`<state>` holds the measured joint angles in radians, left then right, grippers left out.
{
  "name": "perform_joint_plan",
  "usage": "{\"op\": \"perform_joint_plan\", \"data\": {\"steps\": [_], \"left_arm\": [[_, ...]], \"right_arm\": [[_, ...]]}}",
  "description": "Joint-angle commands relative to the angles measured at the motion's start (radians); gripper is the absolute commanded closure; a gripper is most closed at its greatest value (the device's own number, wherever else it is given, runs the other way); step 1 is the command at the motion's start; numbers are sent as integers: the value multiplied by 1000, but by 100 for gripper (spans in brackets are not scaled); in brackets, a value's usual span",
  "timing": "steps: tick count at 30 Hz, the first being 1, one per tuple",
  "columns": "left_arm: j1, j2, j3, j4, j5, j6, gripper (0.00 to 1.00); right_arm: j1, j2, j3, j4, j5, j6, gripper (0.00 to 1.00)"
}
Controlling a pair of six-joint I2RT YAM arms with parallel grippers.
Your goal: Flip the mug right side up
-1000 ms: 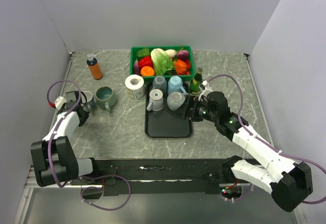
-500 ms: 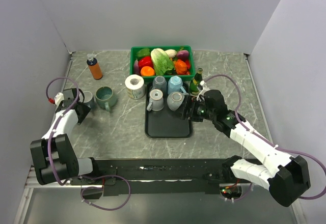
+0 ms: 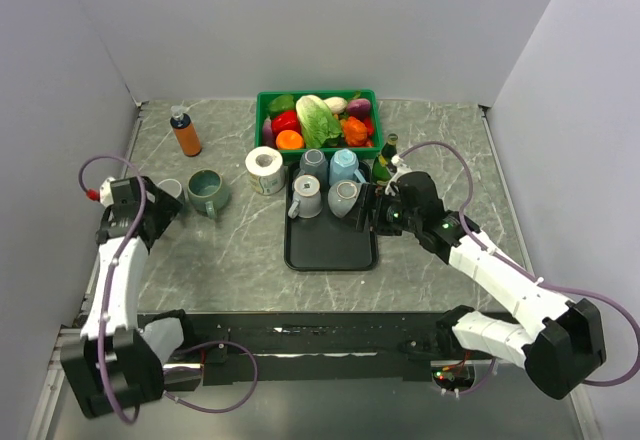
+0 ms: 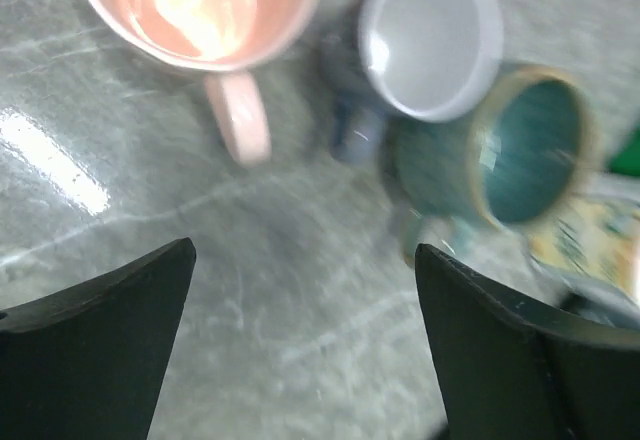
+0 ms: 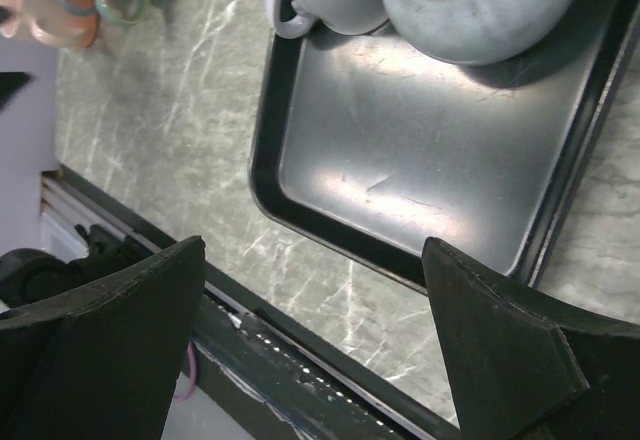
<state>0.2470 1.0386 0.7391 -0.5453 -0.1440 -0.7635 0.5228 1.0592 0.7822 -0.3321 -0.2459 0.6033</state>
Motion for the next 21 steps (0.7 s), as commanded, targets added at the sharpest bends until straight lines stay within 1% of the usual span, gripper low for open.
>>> {"op": "perform_joint_plan", "data": {"steps": [1,2,4,5,7,8,9,10,11,12,13,15,16,17,18,19,20,21], "left_arm": [[-2,-156,101,-111,153,76,4],[-3,-172,124,-102,202,122,4],[-9,-196,140,-84,332,165,4],[-34,-199,149,-71,428,188,4],[-87,-198,148,-4,458,196,4],[-171,-195,138,28,458,196,4],[-222,-189,135,82,449,191,4],[-330,-172,131,120,439,187,4],[-380,-161,122,154,423,181,4],[-426,-134,120,222,408,181,4],[-513,-117,117,254,387,178,4],[-595,-57,115,316,329,200,4],[-668,-33,124,358,304,225,4],[-704,-5,134,379,282,246,4],[-738,56,143,393,229,266,4],[-802,90,169,410,189,304,4],[-830,125,183,413,160,326,4],[-853,197,200,413,147,346,3]], "right_arm": [[-7,13,55,-12,46,-31,4],[-7,21,57,-13,46,-33,4],[-7,28,60,-12,42,-31,4],[-6,34,60,-10,42,-30,4],[-7,35,51,2,42,-24,4],[-7,36,48,5,39,-23,4],[-7,36,46,5,39,-22,4],[-6,38,45,2,40,-22,4],[-6,35,45,1,42,-22,4],[-7,33,45,-1,43,-22,4],[-6,30,43,-4,45,-22,4],[-7,27,40,-5,46,-22,4],[-7,25,35,-4,45,-22,4],[-7,22,32,-2,42,-20,4],[-7,21,29,-2,37,-20,4],[-7,21,29,-2,36,-17,4],[-7,21,29,-2,34,-17,4],[-6,21,26,-4,33,-17,4]]}}
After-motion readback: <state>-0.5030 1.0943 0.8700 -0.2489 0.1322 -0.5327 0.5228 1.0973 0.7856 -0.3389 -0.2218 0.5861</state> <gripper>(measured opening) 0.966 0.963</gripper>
